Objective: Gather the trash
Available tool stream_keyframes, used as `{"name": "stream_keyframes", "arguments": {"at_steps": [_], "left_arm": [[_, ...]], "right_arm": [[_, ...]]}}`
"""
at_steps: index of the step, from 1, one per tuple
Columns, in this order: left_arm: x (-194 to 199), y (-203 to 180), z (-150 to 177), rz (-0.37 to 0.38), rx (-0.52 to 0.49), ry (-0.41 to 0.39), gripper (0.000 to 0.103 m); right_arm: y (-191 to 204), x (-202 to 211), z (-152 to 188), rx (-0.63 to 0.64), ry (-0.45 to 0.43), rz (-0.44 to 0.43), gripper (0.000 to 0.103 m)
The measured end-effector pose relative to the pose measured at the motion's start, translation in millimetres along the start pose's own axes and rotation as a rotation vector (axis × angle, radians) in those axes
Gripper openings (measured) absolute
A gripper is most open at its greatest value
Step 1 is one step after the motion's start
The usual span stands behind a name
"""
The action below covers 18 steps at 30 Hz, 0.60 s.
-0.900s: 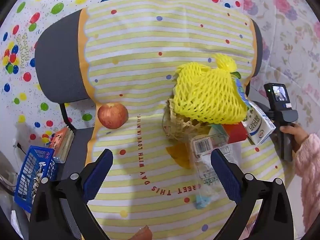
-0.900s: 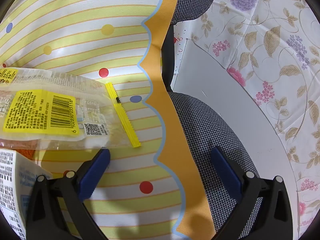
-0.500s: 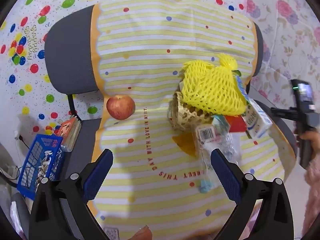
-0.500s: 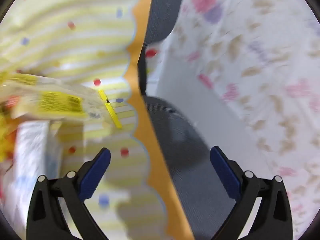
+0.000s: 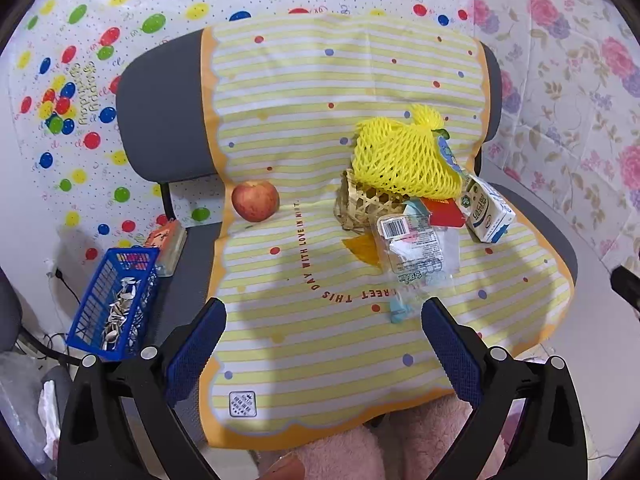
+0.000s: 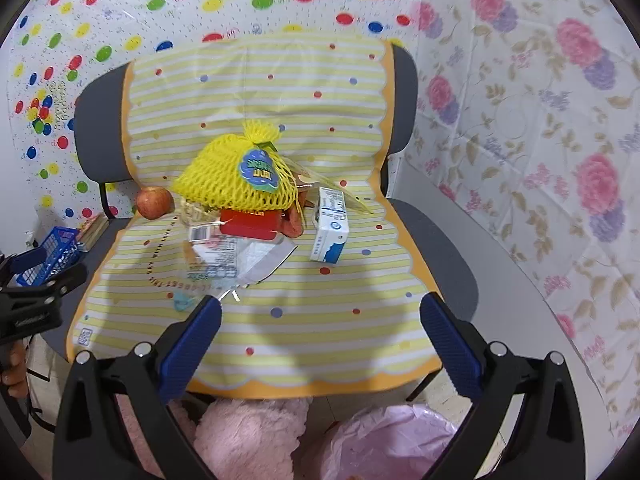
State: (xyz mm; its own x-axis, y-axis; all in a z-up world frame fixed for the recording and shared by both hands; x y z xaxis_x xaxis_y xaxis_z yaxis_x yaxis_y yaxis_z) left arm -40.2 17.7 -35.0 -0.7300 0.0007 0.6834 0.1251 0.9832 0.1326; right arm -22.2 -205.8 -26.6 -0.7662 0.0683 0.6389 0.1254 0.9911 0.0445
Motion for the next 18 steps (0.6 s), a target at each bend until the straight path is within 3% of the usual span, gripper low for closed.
{"name": "stream_keyframes", "arguments": {"at_steps": [6, 18], "left_arm": [[10.9, 0.0, -1.7, 0.003, -0.001, -0.026, 0.097], [16.4, -2.0, -5.2, 0.006, -0.006, -0.039, 0.097]], "right_arm": [[-4.6, 26.9, -0.8, -0.025, -0.036, 0.015, 0.097], [-11.3, 29.1, -1.0, -0.057, -0.033, 0.019, 0.097]]}}
Point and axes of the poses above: each gripper's, at about its wrist camera, not at the fingertips, and x roughly against the way its jaws point, y to its left, z to its underside, the point moved 9 cm from there along -x, roughly the way its jaws point, and after that the axes turned 7 degrees about -x, right-handed, at the moved point
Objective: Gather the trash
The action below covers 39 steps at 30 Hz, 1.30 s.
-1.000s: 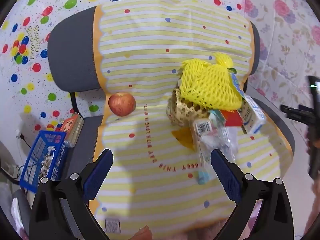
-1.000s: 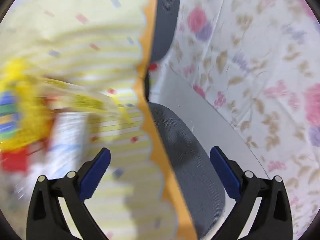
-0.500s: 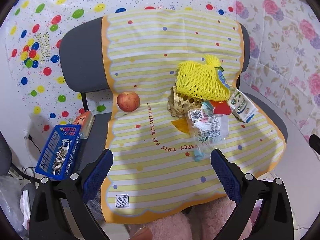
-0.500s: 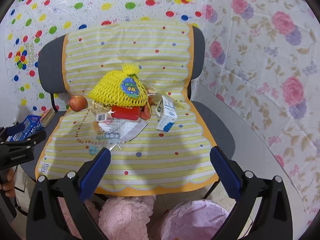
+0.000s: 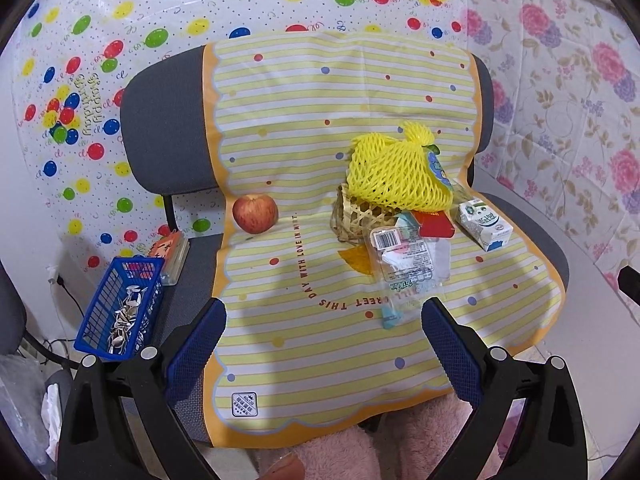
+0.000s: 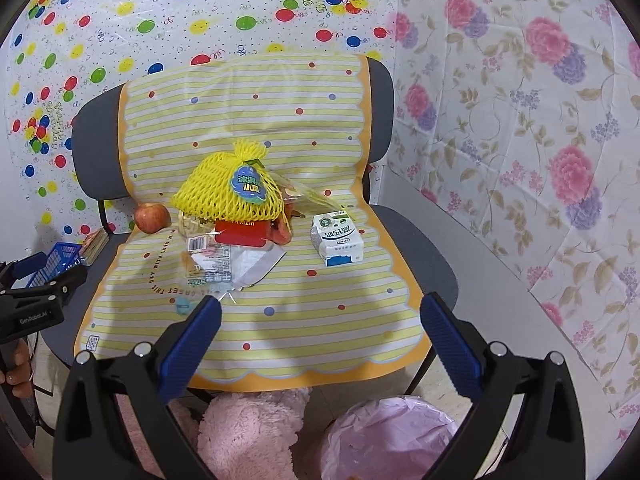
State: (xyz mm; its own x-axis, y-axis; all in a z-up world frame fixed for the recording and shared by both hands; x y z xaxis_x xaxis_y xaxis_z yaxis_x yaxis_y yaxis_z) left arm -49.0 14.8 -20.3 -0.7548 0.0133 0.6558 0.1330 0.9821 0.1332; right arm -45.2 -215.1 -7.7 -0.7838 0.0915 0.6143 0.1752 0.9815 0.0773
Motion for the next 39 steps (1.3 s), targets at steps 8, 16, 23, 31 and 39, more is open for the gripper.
{"name": "stream_keyframes", "arguments": {"at_steps": [8, 16, 23, 31, 39], "left_arm": [[0.1, -0.2, 0.0, -0.002, 0.000, 0.000, 0.097], [0.1, -0.2, 0.1, 0.001, -0.001, 0.000, 0.097], [0.0, -0.1, 0.5, -0.001, 0.000, 0.000, 0.097], [0.3, 2.2, -0.3, 0.001, -0.001, 0.000, 0.097], [0.7, 2.4, -0.6, 0.001, 0.000, -0.001, 0.097]], "right_arm": [[-4.0, 0.6, -3.7, 0.000, -0.001, -0.002, 0.097], [-6.8, 1.4, -3.7, -0.002, 0.003, -0.002, 0.097], [-2.2, -1.6, -0.6, 0.011, 0.015, -0.002, 0.097], [0.4, -2.1, 1.7, 0.019, 0.015, 0.001, 0.097], [-1.6, -2.6, 0.3, 0.021, 0.015, 0.002, 0.097]]}}
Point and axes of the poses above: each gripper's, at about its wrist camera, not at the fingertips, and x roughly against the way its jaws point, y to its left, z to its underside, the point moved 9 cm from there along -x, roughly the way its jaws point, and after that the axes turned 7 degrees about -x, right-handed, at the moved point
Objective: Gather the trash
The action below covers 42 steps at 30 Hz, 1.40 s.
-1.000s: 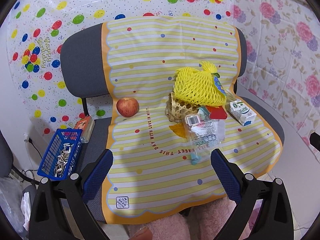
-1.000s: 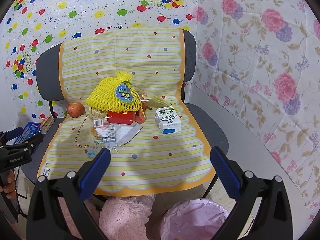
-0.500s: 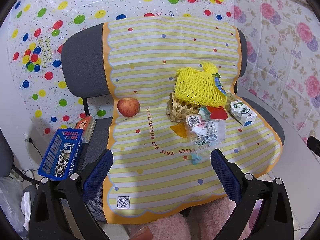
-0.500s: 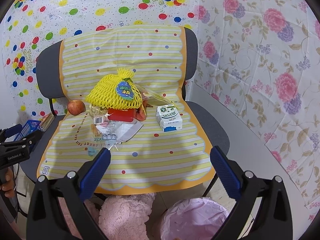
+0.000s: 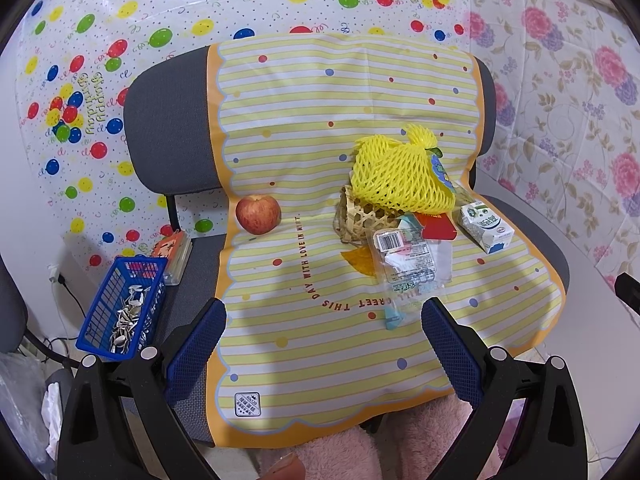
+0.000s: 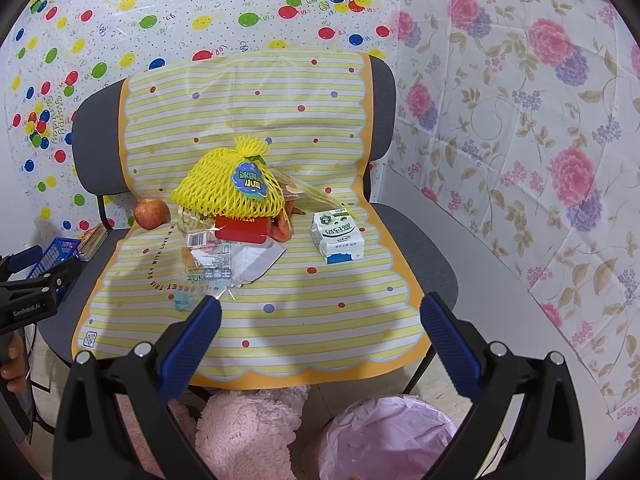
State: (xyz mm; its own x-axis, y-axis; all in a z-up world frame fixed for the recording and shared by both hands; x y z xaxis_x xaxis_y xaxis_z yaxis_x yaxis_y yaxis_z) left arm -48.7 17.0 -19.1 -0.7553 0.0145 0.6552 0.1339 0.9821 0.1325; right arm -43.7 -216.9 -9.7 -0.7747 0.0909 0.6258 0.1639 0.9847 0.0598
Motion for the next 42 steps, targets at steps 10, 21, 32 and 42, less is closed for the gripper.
{"name": "stream_keyframes", "arguments": {"at_steps": [10, 21, 32, 42], "left_arm": [[0.7, 2.5, -1.6, 0.001, 0.000, -0.001, 0.097], [-22.6, 19.2, 2.4, -0.034, -0.001, 0.032, 0.097], [-72.0, 48.3, 6.8, -0.047, 0.065, 0.090, 0.096], [-123.4, 68.6, -8.8, -0.054, 0.108, 0.087, 0.096]], "right_arm": [[0.5, 0.8, -0.8, 0.002, -0.001, 0.000, 0.097], [32.6, -24.2, -10.1, 0.073, -0.044, -0.086, 0.097], [96.5, -108.3, -33.2, 0.190, -0.033, -0.156, 0.097], [139.7, -186.7, -46.1, 0.345, -0.072, -0.054, 0.097]]}}
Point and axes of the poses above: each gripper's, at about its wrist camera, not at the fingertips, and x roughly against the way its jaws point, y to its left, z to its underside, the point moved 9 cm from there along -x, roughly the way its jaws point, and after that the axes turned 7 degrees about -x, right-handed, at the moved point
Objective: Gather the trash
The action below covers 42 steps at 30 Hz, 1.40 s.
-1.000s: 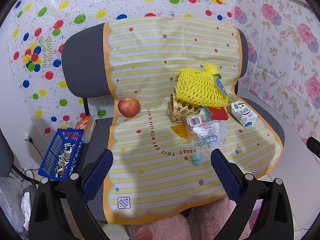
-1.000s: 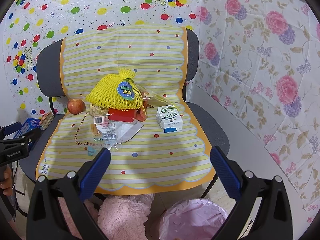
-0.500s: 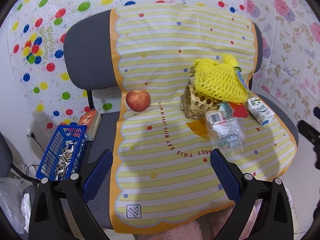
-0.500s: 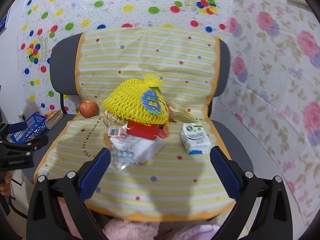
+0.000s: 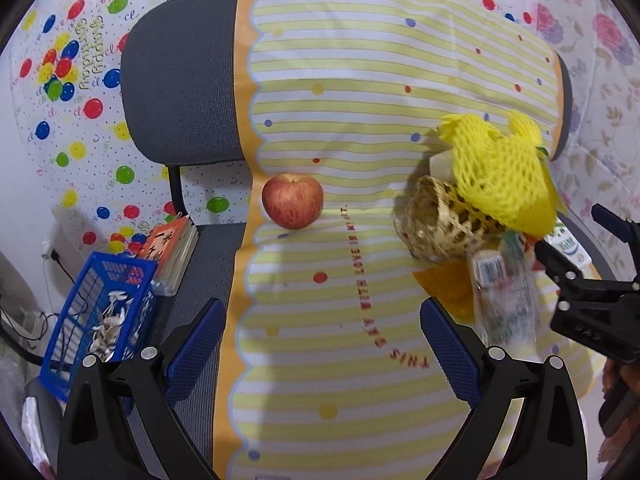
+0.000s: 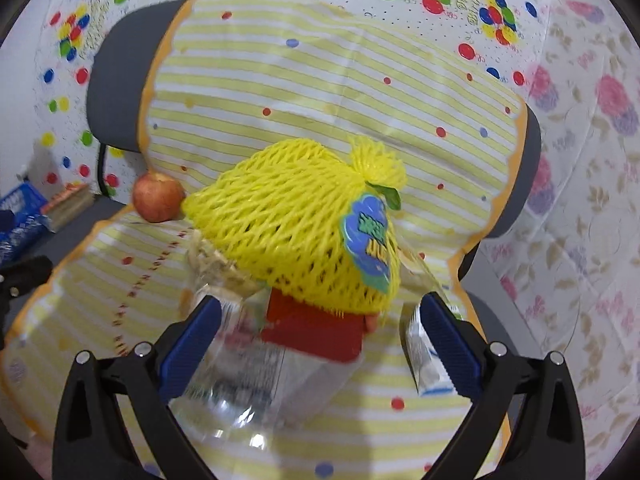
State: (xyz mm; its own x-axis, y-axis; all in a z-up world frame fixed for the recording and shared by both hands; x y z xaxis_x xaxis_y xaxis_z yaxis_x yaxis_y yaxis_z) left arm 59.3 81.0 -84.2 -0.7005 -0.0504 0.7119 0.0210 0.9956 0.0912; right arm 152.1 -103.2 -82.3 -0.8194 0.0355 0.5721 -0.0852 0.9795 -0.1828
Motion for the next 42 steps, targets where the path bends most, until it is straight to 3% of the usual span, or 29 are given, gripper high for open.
{"name": "stream_keyframes", "arguments": {"at_steps": [14, 16, 18, 21, 27, 30, 34, 42], "left_arm": [[-29.1, 4.9, -10.1, 0.012, 0.023, 0.019, 0.096], [-27.1, 4.5, -9.2, 0.017, 0.026, 0.022, 0.096], [-22.3, 4.0, -9.6, 0.015, 0.024, 0.016, 0.096], [-10.5, 0.3, -12.3, 0.019, 0.012, -0.004, 0.096], [20.4, -23.9, -17.2, 0.049, -0.053, -0.058, 0.096], [28.2, -44.2, -11.8, 0.090, -0.093, -0.053, 0.095], [29.1, -70.8, 0.1, 0.127, -0.143, -0.039, 0.095], [8.6, -119.8, 25.0, 0.229, -0.196, -0.007, 0.091]], "right_arm": [[23.6, -48.4, -18.2, 0.252, -0.102, 0.236, 0.094], [21.6, -46.9, -26.5, 0.250, -0.117, 0.238, 0.075], [9.2, -40.0, -41.5, 0.175, -0.118, 0.199, 0.043], [-25.1, -17.7, -69.3, 0.011, -0.162, 0.146, 0.016], [-118.6, 64.4, -97.9, -0.302, -0.303, 0.092, 0.014], [-146.5, 100.0, -81.9, -0.403, -0.283, 0.024, 0.014], [-165.0, 137.2, -39.4, -0.446, -0.240, -0.005, 0.014], [-160.5, 158.8, 53.5, -0.527, -0.138, -0.013, 0.014]]}}
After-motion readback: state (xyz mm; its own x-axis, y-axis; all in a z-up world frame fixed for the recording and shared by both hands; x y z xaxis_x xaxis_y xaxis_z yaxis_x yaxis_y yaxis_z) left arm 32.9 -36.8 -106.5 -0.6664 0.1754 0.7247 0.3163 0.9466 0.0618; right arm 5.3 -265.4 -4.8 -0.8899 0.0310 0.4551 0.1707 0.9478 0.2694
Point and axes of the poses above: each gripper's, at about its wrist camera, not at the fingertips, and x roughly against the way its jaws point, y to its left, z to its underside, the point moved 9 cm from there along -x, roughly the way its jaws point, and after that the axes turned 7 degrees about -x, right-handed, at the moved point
